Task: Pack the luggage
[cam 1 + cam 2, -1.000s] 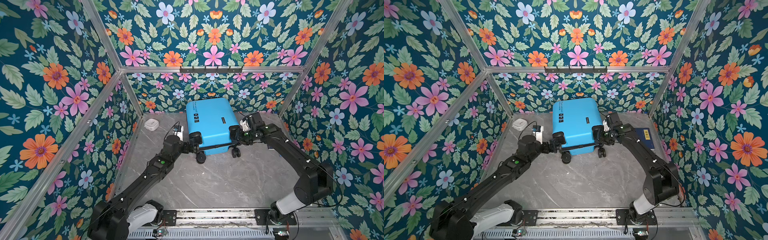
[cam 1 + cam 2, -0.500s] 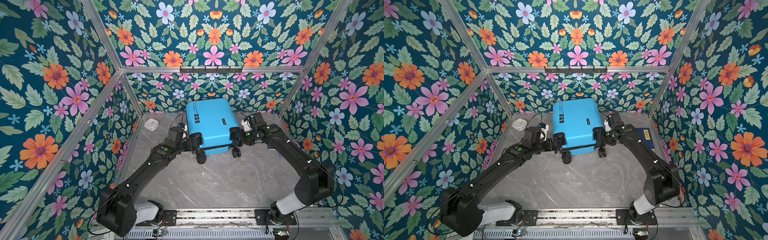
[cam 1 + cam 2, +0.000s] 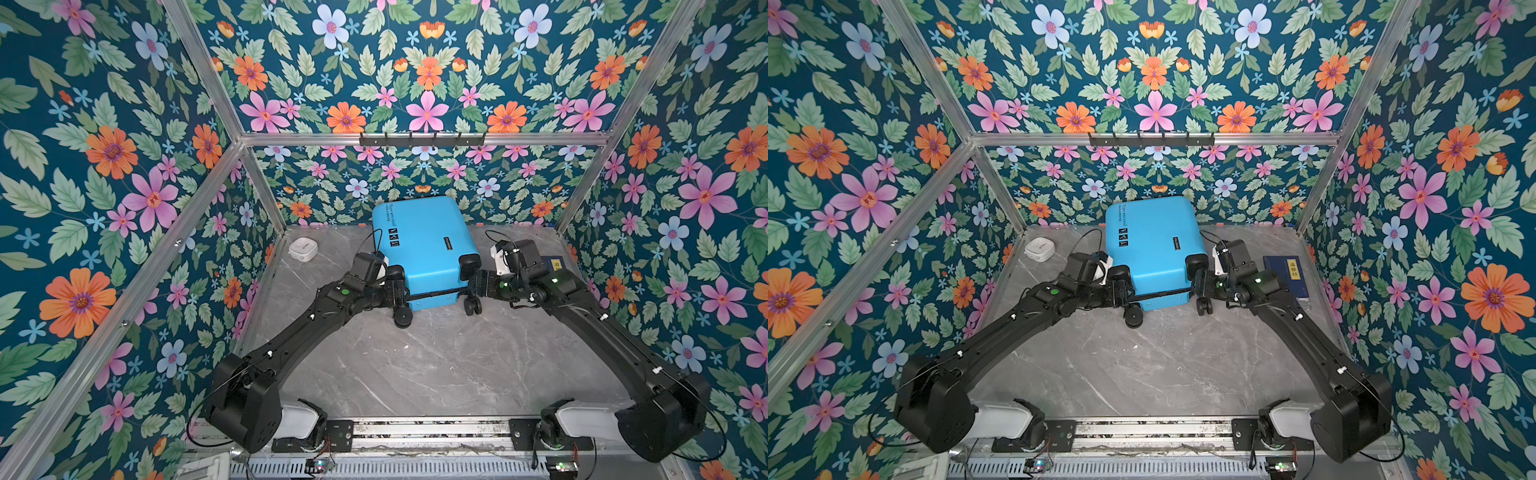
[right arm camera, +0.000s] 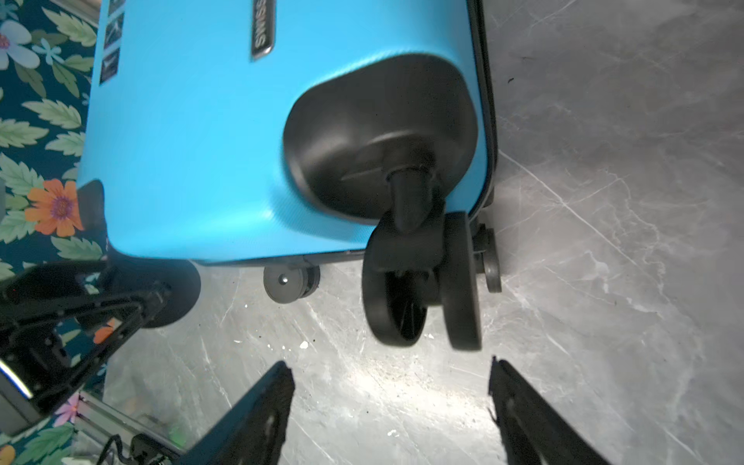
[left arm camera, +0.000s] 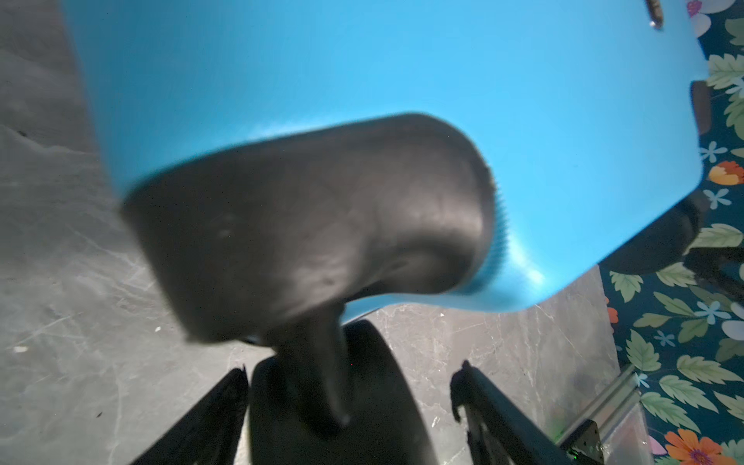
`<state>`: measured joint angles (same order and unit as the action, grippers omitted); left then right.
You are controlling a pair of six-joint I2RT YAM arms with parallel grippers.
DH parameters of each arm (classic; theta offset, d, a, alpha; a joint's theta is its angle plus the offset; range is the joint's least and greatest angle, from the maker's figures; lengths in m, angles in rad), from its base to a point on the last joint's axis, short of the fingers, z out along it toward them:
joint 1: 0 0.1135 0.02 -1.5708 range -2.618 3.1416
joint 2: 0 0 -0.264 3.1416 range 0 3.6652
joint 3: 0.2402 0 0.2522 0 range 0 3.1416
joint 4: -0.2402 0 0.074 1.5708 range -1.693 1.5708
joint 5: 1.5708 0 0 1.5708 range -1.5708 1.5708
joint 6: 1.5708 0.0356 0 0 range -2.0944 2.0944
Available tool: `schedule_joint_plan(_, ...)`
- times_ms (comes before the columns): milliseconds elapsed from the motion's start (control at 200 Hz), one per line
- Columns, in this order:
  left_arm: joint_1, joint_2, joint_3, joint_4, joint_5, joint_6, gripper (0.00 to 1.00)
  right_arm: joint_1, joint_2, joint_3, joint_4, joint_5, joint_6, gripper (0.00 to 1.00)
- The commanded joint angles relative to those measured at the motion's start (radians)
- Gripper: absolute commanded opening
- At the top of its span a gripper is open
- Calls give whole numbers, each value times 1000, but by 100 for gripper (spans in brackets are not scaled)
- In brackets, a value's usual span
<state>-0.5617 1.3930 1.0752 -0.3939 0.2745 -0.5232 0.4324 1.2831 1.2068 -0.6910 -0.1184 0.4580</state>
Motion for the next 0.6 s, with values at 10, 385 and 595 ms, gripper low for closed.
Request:
schedule_joint_plan(10, -18, 38, 29, -8, -9, -1, 83, 13, -18, -46, 6, 66, 0, 78)
schedule_joint_plan(385, -29, 82, 57, -30, -51, 12, 57, 13, 140, 76, -76, 119, -81, 88)
schedule_joint_plan(595, -29, 81, 76, -30, -48, 20, 27, 9, 289, 197, -128, 140, -120, 84)
